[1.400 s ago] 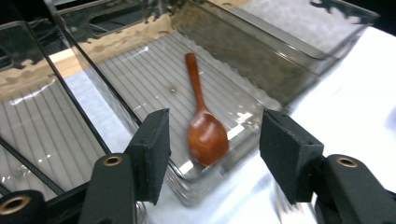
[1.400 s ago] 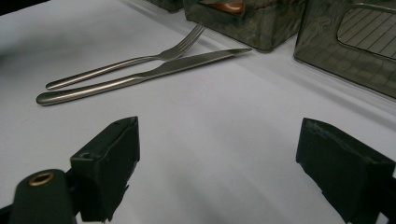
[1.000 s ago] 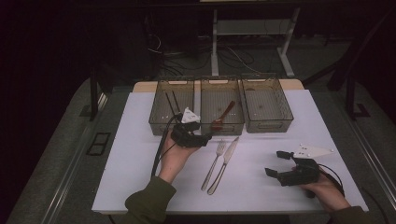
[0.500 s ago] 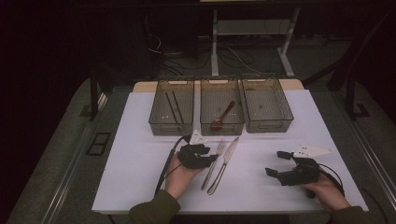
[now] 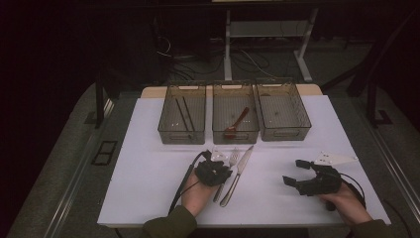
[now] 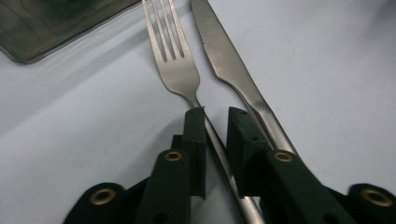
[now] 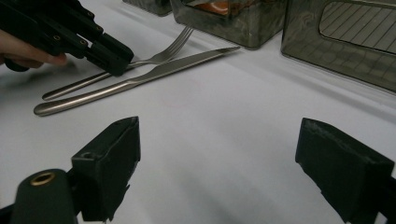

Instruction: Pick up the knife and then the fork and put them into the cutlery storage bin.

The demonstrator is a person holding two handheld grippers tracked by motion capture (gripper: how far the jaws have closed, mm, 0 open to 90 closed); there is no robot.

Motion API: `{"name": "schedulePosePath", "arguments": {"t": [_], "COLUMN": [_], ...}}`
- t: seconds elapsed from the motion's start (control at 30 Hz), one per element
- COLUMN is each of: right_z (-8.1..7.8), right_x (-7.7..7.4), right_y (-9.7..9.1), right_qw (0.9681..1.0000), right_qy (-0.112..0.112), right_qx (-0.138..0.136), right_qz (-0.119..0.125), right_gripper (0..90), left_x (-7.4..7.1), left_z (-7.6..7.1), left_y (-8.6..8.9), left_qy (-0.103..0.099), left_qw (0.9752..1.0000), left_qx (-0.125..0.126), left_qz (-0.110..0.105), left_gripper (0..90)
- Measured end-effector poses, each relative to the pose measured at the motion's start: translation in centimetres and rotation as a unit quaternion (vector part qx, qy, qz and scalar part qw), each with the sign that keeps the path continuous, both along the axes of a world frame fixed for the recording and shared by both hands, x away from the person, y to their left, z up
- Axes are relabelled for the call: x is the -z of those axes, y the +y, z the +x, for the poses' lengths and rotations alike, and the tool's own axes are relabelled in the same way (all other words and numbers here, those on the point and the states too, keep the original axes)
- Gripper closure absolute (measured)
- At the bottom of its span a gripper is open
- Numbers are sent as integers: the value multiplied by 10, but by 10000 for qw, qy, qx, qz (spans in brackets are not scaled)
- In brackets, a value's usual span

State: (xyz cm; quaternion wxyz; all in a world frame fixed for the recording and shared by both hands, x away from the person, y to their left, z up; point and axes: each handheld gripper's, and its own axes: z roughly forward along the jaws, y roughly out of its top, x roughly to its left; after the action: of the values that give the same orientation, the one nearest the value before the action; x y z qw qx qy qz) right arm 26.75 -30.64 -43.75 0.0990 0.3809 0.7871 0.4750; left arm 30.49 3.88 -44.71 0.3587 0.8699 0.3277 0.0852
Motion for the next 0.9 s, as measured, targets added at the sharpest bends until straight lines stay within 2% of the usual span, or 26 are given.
{"name": "schedulePosePath", "arguments": {"t": [0.13, 0.27, 0.4, 0.63, 0.77, 0.9], "right_z": [2, 10, 18, 34, 46, 57], "right_x": [-3, -6, -7, -5, -5, -10], "right_y": [2, 7, 21, 45, 60, 73], "right_qw": [9999, 9985, 9981, 9953, 9931, 9907], "right_qy": [67, 242, 384, 564, 664, 660], "right_qx": [-81, -220, -311, -383, -462, -506], "right_qz": [99, 434, 379, 685, 845, 1081], "right_gripper": [132, 133, 148, 296, 343, 384], "left_x": [0, -1, 0, -6, -13, -24], "left_z": [0, 2, 5, 4, 3, 0], "left_y": [1, 5, 10, 12, 14, 16], "left_qy": [27, -12, -49, -226, -313, -462], "left_qw": [10000, 9999, 9999, 9996, 9990, 9979], "left_qx": [-48, -128, -144, -93, -95, -65], "left_qz": [-46, -27, -67, -145, -310, -460], "left_gripper": [789, 823, 843, 844, 844, 845]}}
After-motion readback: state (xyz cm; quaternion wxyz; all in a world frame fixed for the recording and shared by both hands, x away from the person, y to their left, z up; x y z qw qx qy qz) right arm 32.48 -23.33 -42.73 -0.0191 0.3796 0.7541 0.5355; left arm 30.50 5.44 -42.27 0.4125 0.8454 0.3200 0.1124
